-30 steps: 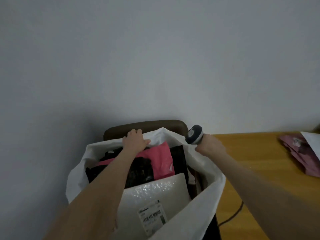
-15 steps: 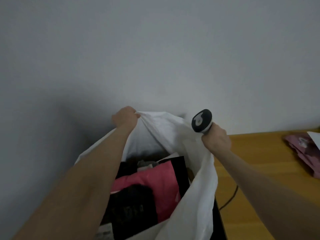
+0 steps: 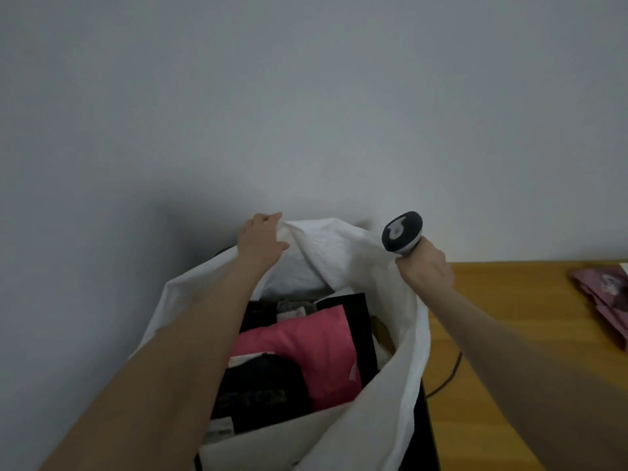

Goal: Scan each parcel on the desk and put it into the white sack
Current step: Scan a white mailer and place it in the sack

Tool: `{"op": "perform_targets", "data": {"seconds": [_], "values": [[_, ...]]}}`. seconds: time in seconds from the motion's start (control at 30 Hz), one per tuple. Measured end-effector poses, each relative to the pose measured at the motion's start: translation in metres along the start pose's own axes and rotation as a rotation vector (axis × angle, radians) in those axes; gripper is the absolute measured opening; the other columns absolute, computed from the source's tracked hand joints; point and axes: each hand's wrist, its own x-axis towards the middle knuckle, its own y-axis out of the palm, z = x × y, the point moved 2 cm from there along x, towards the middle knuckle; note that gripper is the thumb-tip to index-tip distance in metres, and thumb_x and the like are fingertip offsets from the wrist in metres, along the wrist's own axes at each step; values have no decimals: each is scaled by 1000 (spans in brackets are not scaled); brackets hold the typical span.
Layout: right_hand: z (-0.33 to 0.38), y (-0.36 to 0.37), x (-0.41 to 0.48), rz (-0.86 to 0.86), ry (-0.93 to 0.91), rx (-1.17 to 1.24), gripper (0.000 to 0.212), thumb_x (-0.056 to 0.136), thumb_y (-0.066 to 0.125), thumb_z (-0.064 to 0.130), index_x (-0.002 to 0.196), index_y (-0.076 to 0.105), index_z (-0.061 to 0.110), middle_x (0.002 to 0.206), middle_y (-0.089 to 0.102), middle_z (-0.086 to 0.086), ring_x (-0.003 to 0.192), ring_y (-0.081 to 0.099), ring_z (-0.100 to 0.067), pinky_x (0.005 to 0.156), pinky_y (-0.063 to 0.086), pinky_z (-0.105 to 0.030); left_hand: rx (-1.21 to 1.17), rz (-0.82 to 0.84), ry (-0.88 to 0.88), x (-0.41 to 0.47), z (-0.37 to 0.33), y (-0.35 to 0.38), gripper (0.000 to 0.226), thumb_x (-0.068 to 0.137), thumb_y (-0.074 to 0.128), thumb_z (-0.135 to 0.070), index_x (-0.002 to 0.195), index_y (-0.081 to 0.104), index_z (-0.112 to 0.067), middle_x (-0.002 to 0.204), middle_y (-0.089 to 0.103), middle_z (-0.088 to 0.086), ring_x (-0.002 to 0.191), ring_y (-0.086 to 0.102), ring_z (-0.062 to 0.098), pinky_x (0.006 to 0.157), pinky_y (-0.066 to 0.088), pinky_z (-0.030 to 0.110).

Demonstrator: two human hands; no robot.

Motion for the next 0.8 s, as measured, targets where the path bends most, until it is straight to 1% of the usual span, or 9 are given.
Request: {"op": "perform_targets", "data": {"seconds": [0.13,0.27,0.3,0.37,0.43,0.5,0.6,0.7,0.8], "values": [[-5,-9,-20,32,-34,-13,16,89,57,23,102,49,19,93,60,-8,80,56,-28,65,44,-32,69,-61,34,-57,-6,4,70,87,63,-36,146,30,-17,146,34,12,133,33,29,108,27,40],[-18,-17,-43,61,-78,-75,23,86,60,29,106,53,18,102,58,-11,87,59,-31,66,46,-33,62,-83,72,-116,-11,3,70,82,65,-50,140,42,-19,144,40,8,131,39,26,105,32,39],[-21,-19,-49,73,-83,-95,26,86,60,31,108,53,18,105,57,-12,89,57,-31,67,46,-34,9,-37,67,-129,-11,4,78,75,66,-60,139,44,-20,142,42,7,130,41,25,105,35,40],[-28,-21,-61,109,-83,-124,30,86,60,33,110,53,17,109,55,-14,90,53,-27,68,45,-35,24,181,56,-155,-6,9,110,53,60,-82,143,37,-23,146,40,6,133,38,25,109,33,44],[-38,-20,-73,165,-68,-116,28,86,61,34,106,55,15,105,59,-14,86,56,-26,64,45,-32,209,408,16,-178,2,23,126,51,65,-80,152,16,-22,154,26,6,141,25,26,114,22,51],[-50,-15,-84,204,-59,-90,22,88,60,33,95,56,12,91,61,-9,78,60,-25,58,44,-29,300,457,-75,-192,9,37,117,63,74,-63,152,14,-17,153,28,6,141,24,27,111,21,53],[-60,-3,-91,194,-23,-12,13,89,61,24,87,53,13,79,58,-5,72,58,-23,59,45,-30,382,371,-92,-189,4,49,68,72,74,-50,130,51,-22,132,52,1,125,43,23,100,33,42],[-58,2,-89,168,-6,47,11,88,61,19,93,55,12,84,61,-9,80,61,-28,66,51,-34,347,129,-42,-154,-13,42,32,80,66,-37,111,64,-27,118,62,-2,113,53,21,90,35,34],[-51,3,-81,102,-1,112,15,86,61,21,97,53,15,91,63,-10,87,63,-31,76,54,-39,318,-106,10,-94,-42,14,30,87,60,-27,118,58,-25,125,58,0,119,48,22,101,31,39]]}}
